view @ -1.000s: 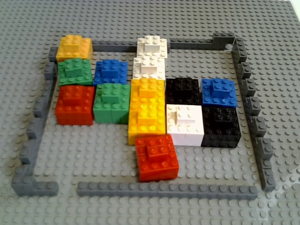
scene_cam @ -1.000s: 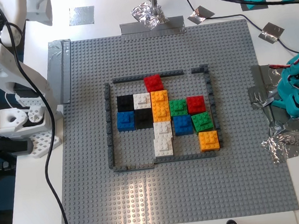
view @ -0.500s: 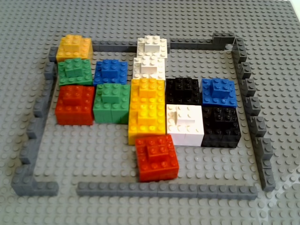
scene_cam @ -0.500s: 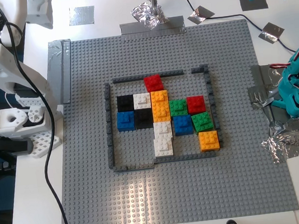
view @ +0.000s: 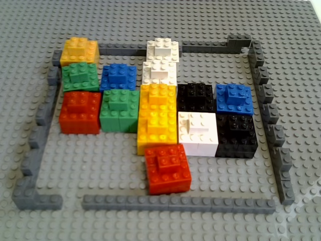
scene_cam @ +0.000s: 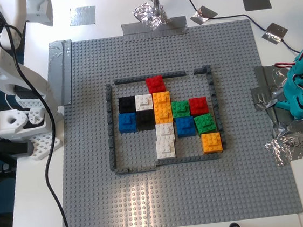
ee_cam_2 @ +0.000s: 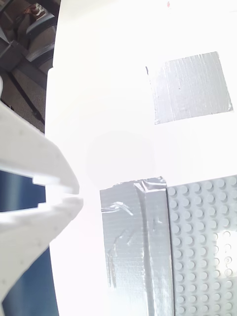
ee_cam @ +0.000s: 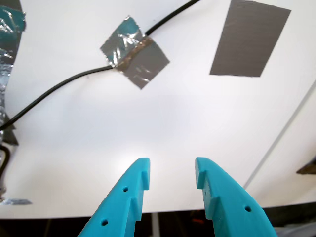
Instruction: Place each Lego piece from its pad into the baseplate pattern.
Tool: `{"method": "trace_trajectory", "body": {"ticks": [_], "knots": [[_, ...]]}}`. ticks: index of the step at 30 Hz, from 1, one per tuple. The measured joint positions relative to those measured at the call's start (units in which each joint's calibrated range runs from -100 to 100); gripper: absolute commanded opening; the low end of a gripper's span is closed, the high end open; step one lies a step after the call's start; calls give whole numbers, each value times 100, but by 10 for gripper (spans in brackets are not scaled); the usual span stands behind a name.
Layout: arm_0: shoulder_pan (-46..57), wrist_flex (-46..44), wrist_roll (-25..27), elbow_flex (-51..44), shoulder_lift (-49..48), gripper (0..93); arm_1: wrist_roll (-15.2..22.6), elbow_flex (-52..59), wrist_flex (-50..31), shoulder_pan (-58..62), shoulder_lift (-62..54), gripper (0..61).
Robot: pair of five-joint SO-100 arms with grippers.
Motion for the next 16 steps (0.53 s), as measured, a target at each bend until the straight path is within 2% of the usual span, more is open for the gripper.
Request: {"method": "trace_trajectory", "body": {"ticks": [16], "knots": [[-30,0,0,0,0,107,0,0,0,0,0,2]]}}
